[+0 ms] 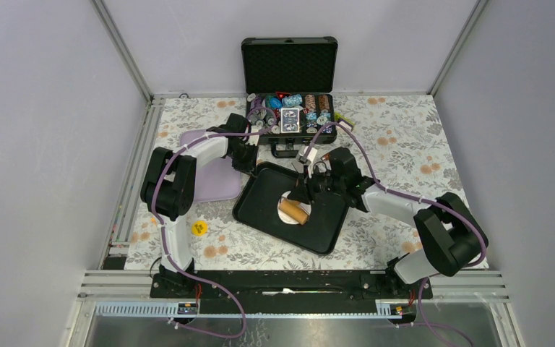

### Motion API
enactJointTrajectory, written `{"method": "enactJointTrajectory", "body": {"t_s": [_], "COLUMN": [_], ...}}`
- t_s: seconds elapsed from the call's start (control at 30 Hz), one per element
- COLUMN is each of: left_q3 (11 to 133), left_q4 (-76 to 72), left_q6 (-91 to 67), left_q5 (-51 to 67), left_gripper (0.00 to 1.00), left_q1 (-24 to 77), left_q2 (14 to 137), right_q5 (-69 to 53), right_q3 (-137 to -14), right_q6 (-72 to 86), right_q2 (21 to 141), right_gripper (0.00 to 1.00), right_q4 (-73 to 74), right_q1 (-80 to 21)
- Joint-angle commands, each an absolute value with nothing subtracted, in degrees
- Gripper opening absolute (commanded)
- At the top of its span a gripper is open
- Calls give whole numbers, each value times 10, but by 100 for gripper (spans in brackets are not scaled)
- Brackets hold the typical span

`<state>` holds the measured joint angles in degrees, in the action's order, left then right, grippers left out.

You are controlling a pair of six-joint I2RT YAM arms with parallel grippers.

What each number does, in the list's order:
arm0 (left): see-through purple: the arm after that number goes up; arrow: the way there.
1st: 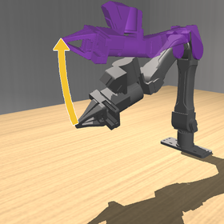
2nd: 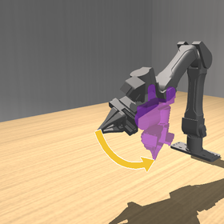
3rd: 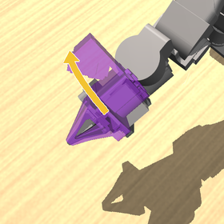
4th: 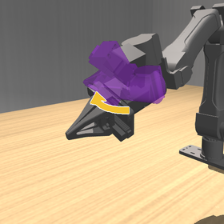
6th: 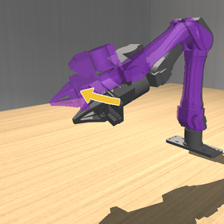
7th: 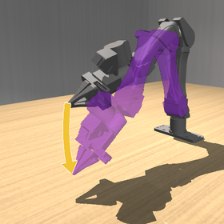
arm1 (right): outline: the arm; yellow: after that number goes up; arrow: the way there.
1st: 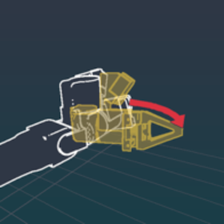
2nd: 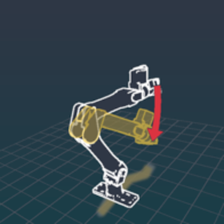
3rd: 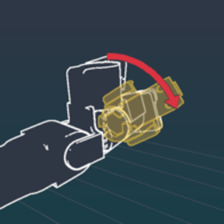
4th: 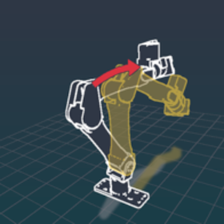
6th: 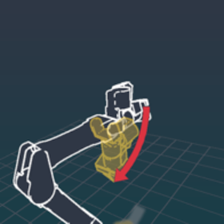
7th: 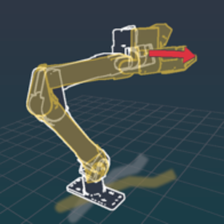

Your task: Roll out the dumpling wrappers from the dough

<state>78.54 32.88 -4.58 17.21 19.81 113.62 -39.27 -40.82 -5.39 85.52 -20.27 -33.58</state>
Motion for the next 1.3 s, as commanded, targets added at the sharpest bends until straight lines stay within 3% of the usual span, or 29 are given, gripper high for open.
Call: {"method": "enactJointTrajectory", "body": {"t_s": [0.0, 0.33, 0.57, 0.8, 1.27], "left_q3": [766, 766, 766, 766, 766], "left_q4": [370, 371, 371, 371, 371], "left_q6": [-46, -45, -46, -45, -46], "left_q5": [152, 152, 153, 153, 153], "left_gripper": [0, 0, 0, 0, 0], "left_q1": [211, 211, 211, 211, 211], "left_q2": [1176, 1176, 1176, 1175, 1176], "right_q5": [-358, -371, -326, -255, -232], "right_q3": [-380, -402, -479, -438, -407], "right_q6": [-90, -78, -17, -22, -71], "right_q2": [885, 876, 830, 874, 915], "right_gripper": [0, 0, 0, 0, 0], "right_q4": [-114, -84, -140, -234, -114], "right_q1": [-358, -385, -329, -327, -376]}}
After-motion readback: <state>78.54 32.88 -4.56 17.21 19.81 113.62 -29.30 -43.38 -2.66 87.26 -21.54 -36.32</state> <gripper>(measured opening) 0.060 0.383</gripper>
